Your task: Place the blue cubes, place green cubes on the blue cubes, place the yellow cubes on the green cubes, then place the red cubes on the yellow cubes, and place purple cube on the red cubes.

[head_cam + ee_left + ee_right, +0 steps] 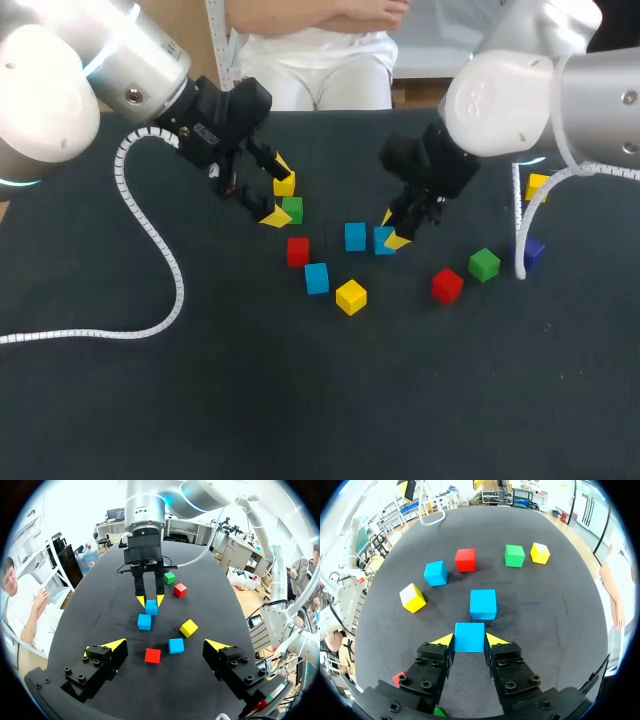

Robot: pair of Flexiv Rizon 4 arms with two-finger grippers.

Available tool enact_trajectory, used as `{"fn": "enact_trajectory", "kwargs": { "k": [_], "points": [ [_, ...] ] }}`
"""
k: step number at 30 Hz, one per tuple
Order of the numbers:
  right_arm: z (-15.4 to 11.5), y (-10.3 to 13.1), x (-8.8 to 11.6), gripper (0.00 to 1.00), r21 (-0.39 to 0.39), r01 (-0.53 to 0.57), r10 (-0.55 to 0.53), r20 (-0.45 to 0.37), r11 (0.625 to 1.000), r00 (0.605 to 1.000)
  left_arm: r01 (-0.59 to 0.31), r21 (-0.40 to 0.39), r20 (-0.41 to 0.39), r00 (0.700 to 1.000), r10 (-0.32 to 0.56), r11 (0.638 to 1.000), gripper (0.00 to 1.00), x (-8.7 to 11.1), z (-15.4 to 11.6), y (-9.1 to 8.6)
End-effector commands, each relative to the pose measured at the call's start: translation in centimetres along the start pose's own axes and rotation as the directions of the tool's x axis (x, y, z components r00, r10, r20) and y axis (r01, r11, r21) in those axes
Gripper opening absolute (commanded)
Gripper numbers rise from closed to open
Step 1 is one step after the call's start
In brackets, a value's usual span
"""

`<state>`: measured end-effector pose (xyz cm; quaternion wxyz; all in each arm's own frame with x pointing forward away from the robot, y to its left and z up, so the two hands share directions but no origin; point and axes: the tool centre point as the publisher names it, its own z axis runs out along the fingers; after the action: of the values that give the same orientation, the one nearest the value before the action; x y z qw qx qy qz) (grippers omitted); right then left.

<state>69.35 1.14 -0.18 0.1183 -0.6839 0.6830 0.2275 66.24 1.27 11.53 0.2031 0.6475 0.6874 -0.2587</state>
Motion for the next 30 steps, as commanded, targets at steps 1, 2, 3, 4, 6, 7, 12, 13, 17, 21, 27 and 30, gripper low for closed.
{"fn": "enact_trajectory", "kwargs": {
  "k": [1, 2, 3, 4, 6, 7, 12, 13, 17, 21, 27, 30],
  "points": [
    [0.0, -0.36, 0.13, 0.0, -0.006, -0.003, 0.004, 0.004, 1.0, 1.0, 0.0, 0.001, -0.003, 1.0, 0.0, 1.0, 1.0, -0.04, -0.02, 0.06],
    [-0.01, -0.4, 0.14, 0.0, -0.006, -0.004, 0.004, 0.005, 1.0, 1.0, 0.0, 0.001, -0.003, 1.0, 0.0, 1.0, 1.0, -0.04, -0.02, 0.06],
    [-0.03, -0.46, 0.15, 0.0, -0.006, -0.005, 0.005, 0.006, 1.0, 1.0, 0.0, 0.001, -0.003, 1.0, 0.0, 1.0, 1.0, -0.04, -0.02, 0.06],
    [-0.05, -0.51, 0.15, 0.0, -0.005, -0.006, 0.006, 0.007, 1.0, 1.0, 0.0, 0.001, -0.003, 1.0, 0.0, 1.0, 1.0, -0.04, -0.02, 0.06],
    [-0.14, -0.6, 0.08, 0.0, -0.004, -0.006, 0.006, 0.009, 1.0, 1.0, 0.0, 0.001, -0.003, 1.0, 0.0, 1.0, 1.0, -0.04, -0.02, 0.06],
    [-0.19, -0.63, 0.02, 0.0, -0.003, -0.005, 0.005, 0.01, 1.0, 1.0, 0.0, 0.001, -0.003, 1.0, 0.0, 1.0, 1.0, -0.04, -0.02, 0.06],
    [-0.14, -0.69, -0.12, 0.0, -0.002, -0.002, 0.002, 0.01, 1.0, 1.0, 0.0, 0.001, -0.003, 1.0, 0.0, 1.0, 1.0, -0.04, -0.02, 0.06],
    [-0.06, -0.69, -0.1, 0.0, -0.003, -0.002, 0.002, 0.009, 1.0, 1.0, 0.0, 0.001, -0.003, 1.0, 0.0, 1.0, 1.0, -0.04, -0.02, 0.06],
    [0.13, -0.78, -0.03, 0.0, -0.008, -0.005, 0.005, 0.006, 1.0, 1.0, 0.0, 0.001, -0.003, 1.0, 0.0, 1.0, 1.0, -0.04, -0.02, 0.06],
    [0.18, -0.82, -0.13, 0.0, -0.009, -0.004, 0.004, 0.006, 1.0, 1.0, 0.0, 0.001, -0.003, 1.0, 0.0, 1.0, 1.0, -0.04, -0.02, 0.06],
    [0.16, -0.94, -0.25, 0.0, -0.008, -0.002, 0.002, 0.007, 1.0, 1.0, 0.0, 0.001, -0.003, 1.0, 0.0, 1.0, 1.0, -0.04, -0.02, 0.06],
    [0.12, -1.0, -0.27, 0.0, -0.006, -0.001, 0.001, 0.008, 1.0, 1.0, 0.0, 0.001, -0.003, 1.0, 0.0, 1.0, 1.0, -0.04, -0.02, 0.06]
  ]
}}
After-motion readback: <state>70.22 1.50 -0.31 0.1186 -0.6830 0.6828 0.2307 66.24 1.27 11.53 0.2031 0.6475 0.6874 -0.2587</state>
